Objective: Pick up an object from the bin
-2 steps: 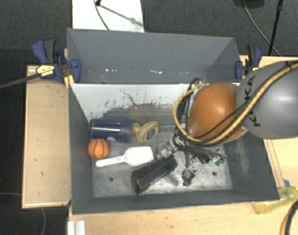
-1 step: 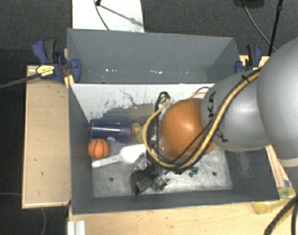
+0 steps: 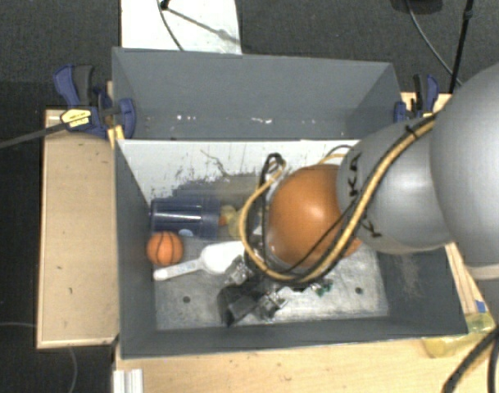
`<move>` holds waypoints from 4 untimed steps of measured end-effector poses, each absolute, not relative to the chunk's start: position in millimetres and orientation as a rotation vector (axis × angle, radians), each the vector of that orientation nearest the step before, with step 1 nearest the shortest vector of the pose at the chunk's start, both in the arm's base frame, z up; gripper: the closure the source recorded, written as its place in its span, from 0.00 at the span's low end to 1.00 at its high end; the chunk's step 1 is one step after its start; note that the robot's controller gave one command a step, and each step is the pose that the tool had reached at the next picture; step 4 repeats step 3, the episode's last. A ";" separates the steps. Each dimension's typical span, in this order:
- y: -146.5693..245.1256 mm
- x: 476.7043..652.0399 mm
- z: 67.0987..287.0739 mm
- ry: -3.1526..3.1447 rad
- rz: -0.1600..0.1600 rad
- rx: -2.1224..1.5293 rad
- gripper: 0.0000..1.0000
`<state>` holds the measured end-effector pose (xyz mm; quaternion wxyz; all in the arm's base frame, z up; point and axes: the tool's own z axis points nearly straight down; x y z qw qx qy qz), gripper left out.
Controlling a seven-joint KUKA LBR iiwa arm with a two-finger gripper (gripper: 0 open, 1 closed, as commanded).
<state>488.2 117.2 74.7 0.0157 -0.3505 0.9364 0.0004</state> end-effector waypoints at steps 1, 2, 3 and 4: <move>99.6 489.5 74.5 2.932 0.005 -1.049 1.00; 74.1 494.0 75.2 2.870 0.002 -1.199 1.00; 104.9 487.7 259.1 2.740 -0.002 -1.525 1.00; 104.9 487.7 259.1 2.740 -0.002 -1.525 1.00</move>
Offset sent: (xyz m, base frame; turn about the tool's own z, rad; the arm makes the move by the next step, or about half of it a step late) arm 0.0025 -0.0748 -0.0047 -0.2269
